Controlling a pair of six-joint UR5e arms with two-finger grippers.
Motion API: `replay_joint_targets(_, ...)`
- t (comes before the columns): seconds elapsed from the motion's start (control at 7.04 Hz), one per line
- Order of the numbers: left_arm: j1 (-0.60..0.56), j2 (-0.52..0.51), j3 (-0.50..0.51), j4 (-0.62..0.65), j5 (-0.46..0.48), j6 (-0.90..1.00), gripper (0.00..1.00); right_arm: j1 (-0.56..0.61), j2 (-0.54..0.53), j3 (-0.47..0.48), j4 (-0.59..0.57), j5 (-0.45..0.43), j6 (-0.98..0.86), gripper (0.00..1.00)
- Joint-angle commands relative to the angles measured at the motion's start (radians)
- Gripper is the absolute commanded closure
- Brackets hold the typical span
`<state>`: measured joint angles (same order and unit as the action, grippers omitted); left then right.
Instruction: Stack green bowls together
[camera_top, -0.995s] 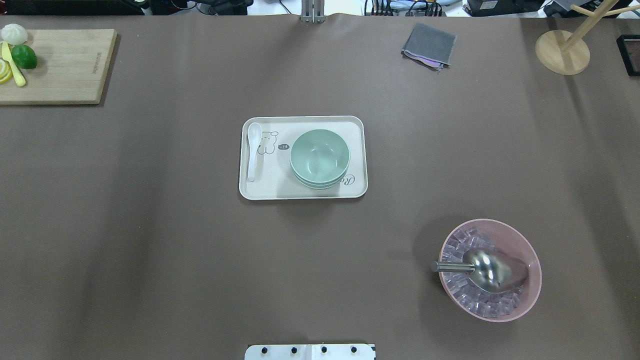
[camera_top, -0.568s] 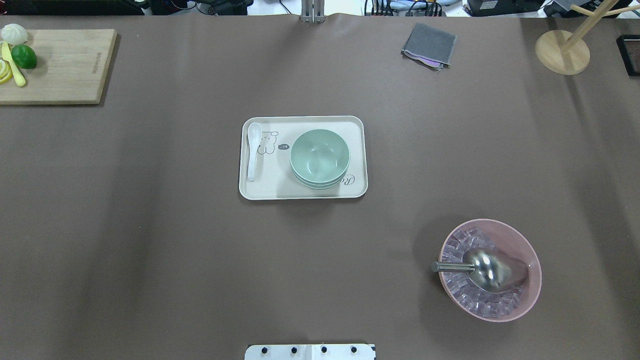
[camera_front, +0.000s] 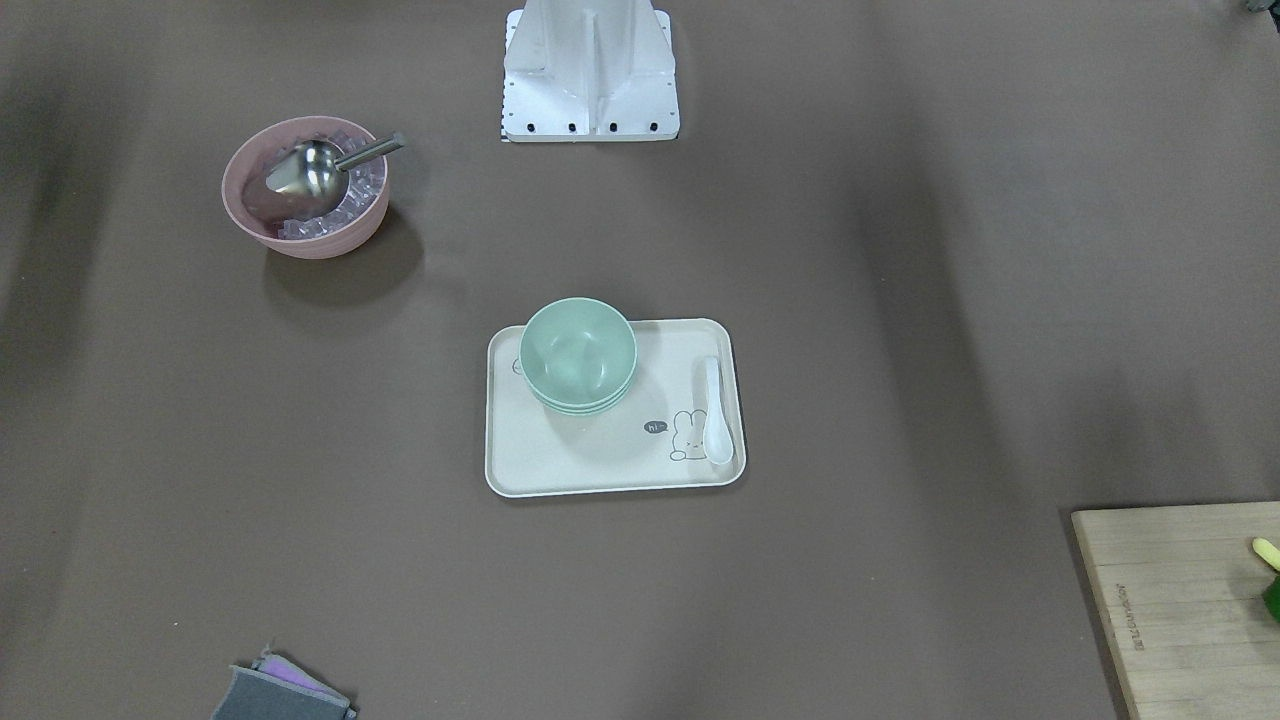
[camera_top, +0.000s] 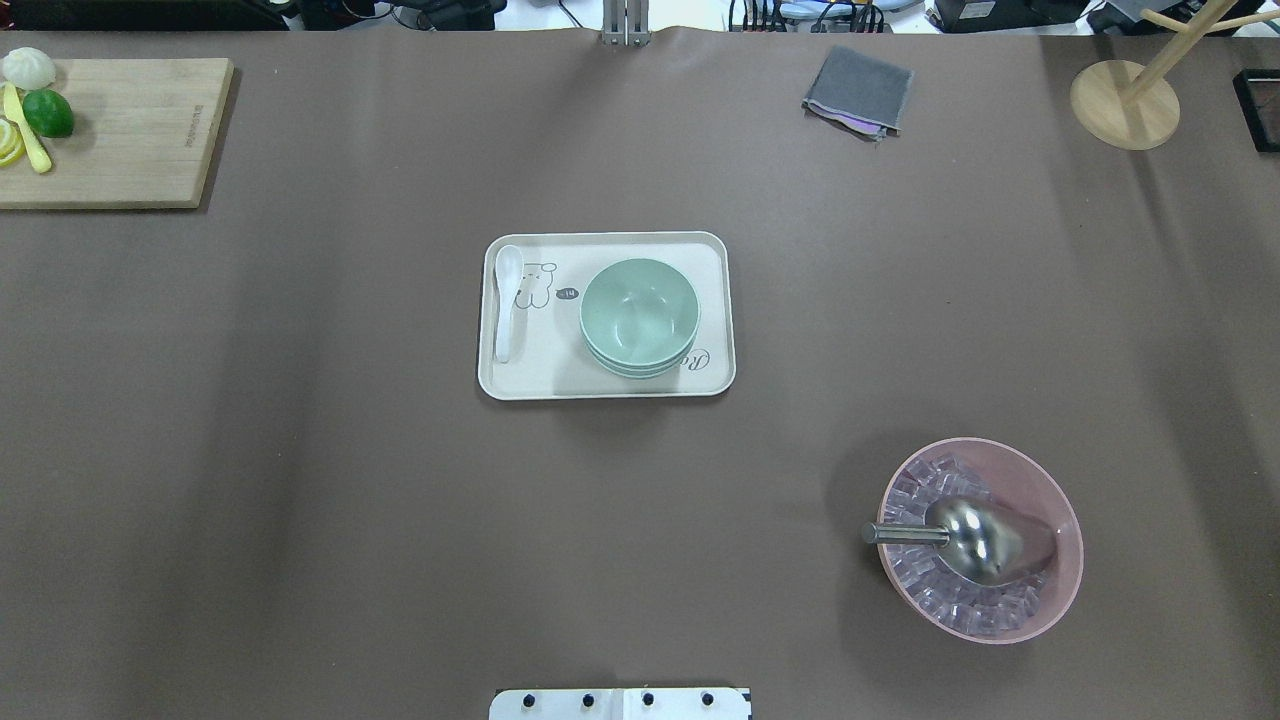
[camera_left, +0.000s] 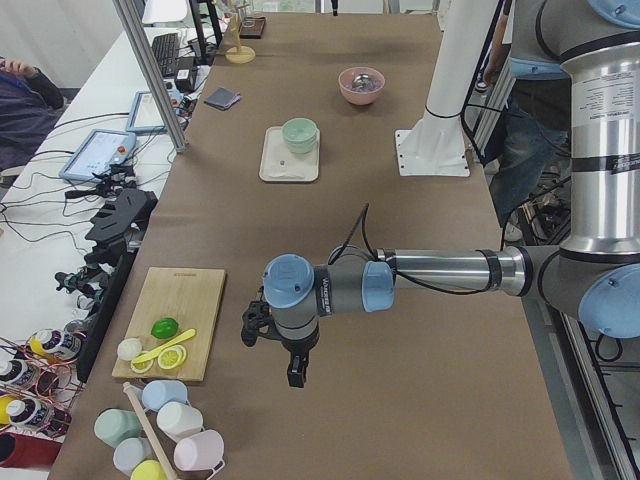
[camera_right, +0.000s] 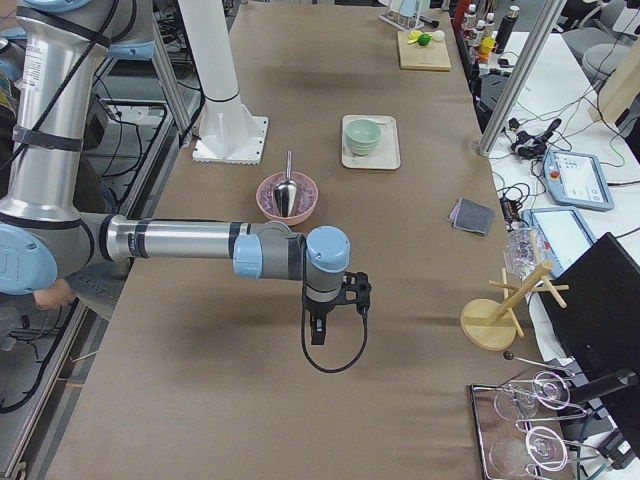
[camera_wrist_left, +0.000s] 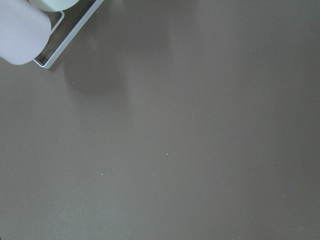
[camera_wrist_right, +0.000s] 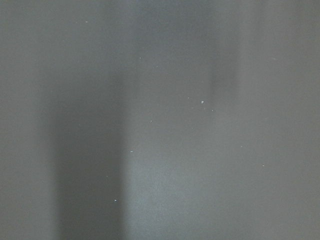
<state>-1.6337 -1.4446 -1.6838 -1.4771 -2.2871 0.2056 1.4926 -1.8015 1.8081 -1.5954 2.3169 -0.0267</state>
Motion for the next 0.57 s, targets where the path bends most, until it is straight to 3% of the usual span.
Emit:
replay_joint_targets(0.0,0.000,0.013,0.013,0.000,-0.002,-0.002,0.02,0.000,-0.013,0.000,0.000,-0.007,-0.001,0.00)
replay_joint_targets(0.43,0.000,0.026,0.018,-0.003,-0.003,-0.003,0.02,0.000,-0.021,0.002,0.002,-0.005,-0.001,0.00)
